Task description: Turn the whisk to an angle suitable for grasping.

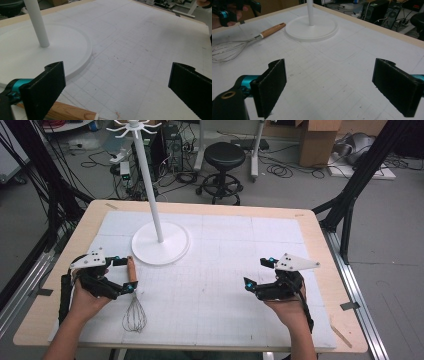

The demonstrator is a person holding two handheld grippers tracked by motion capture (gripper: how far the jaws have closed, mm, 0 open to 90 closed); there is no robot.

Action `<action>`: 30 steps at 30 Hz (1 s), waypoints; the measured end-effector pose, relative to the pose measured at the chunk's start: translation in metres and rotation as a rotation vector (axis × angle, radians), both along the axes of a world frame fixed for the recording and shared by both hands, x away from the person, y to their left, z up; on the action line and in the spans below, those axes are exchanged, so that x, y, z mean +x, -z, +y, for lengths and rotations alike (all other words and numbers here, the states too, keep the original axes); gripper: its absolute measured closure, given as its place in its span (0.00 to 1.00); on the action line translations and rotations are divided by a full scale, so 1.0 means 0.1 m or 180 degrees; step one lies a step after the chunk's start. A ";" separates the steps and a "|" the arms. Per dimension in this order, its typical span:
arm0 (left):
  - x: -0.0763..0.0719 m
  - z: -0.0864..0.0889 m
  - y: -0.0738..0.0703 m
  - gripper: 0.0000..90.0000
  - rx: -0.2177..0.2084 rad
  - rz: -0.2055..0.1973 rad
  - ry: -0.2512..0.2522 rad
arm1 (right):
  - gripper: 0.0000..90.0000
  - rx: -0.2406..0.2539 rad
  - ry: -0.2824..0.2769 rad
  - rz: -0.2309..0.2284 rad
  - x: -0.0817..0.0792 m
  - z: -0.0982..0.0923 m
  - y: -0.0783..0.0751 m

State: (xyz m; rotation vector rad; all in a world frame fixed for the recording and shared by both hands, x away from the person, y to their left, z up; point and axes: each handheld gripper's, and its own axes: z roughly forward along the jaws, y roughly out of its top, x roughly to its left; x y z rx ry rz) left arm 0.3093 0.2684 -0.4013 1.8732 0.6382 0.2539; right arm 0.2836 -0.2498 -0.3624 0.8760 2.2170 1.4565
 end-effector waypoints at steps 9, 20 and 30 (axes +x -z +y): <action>-0.01 0.00 0.00 0.02 0.0027 0.0008 -0.0039 | 0.12 -0.0031 0.0000 0.0013 -0.01 0.01 0.01; 0.06 0.03 -0.03 0.02 0.0059 0.0109 -0.0367 | 0.12 -0.0070 0.0003 0.0027 0.00 0.04 0.02; 0.20 0.04 -0.02 0.02 0.0183 0.0222 -0.0620 | 0.12 -0.0132 0.0006 0.0053 0.01 0.06 0.05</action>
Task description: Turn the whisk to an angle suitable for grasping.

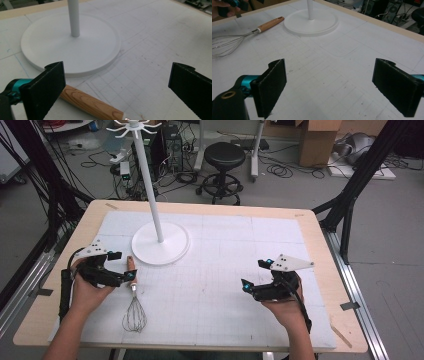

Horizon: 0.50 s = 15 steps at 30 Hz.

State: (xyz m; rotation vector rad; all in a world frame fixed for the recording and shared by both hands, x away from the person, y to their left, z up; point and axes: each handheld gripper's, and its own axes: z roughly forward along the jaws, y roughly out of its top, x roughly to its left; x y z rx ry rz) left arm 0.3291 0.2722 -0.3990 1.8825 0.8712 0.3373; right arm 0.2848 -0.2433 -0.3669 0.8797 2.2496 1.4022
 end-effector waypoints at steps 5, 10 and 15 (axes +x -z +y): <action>0.06 -0.02 0.07 0.02 0.0200 0.0172 -0.0168 | 0.12 -0.0012 0.0028 0.0006 0.00 0.00 0.00; 0.08 -0.09 0.15 0.02 0.0398 0.0344 -0.0290 | 0.12 -0.0032 0.0044 0.0027 0.00 0.00 0.01; 0.11 -0.18 0.26 0.02 0.0586 0.0483 -0.0400 | 0.12 -0.0089 0.0043 0.0023 0.00 0.02 0.01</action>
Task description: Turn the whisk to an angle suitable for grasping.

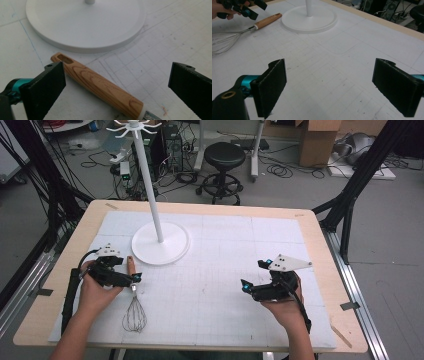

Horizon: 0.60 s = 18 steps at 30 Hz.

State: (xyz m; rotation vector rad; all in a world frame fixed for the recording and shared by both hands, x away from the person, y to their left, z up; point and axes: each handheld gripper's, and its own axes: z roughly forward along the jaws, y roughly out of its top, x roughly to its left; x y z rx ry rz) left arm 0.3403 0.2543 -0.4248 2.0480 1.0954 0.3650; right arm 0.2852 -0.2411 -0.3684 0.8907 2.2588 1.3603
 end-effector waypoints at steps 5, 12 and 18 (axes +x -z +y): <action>-0.02 -0.02 0.20 0.17 0.0168 0.0129 -0.0232 | 0.12 -0.0032 0.0016 0.0007 0.00 0.00 0.01; -0.08 0.02 0.14 0.33 0.0184 0.0217 -0.0299 | 0.12 -0.0061 -0.0005 0.0040 0.01 0.02 0.03; -0.14 0.05 0.10 0.44 0.0190 0.0223 -0.0328 | 0.12 -0.0061 0.0009 0.0038 0.01 0.02 0.03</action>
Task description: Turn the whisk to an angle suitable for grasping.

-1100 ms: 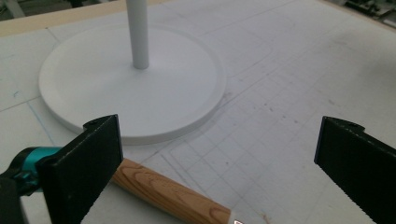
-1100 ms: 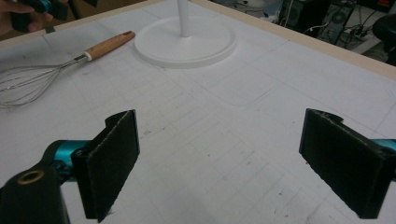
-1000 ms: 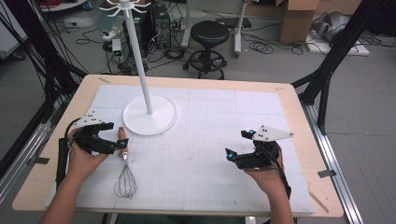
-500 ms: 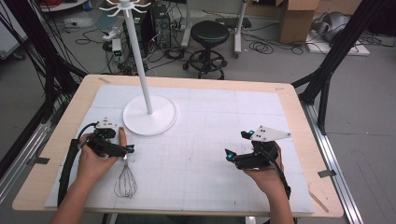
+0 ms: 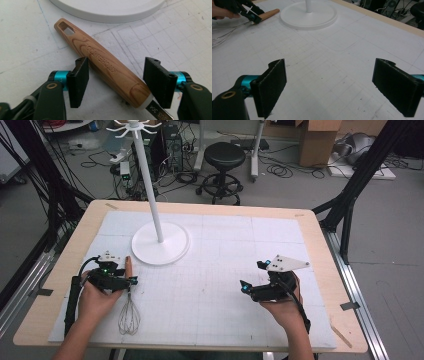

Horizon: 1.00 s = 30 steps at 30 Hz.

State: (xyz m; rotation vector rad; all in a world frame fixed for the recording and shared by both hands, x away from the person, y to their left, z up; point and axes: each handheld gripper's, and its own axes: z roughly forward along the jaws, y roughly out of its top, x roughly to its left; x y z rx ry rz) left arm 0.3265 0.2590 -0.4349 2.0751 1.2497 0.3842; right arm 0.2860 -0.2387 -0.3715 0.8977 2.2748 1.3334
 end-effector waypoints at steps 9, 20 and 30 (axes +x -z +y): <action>0.02 -0.12 0.03 0.37 0.0180 0.0005 -0.0115 | 0.12 -0.0040 -0.0026 0.0013 0.01 0.04 0.01; -0.03 -0.17 0.01 0.40 0.0299 0.0030 -0.0211 | 0.12 -0.0059 -0.0024 0.0009 0.00 0.02 0.01; -0.11 -0.16 -0.04 0.51 0.0318 0.0135 -0.0245 | 0.12 -0.0052 -0.0036 -0.0011 -0.01 0.02 -0.01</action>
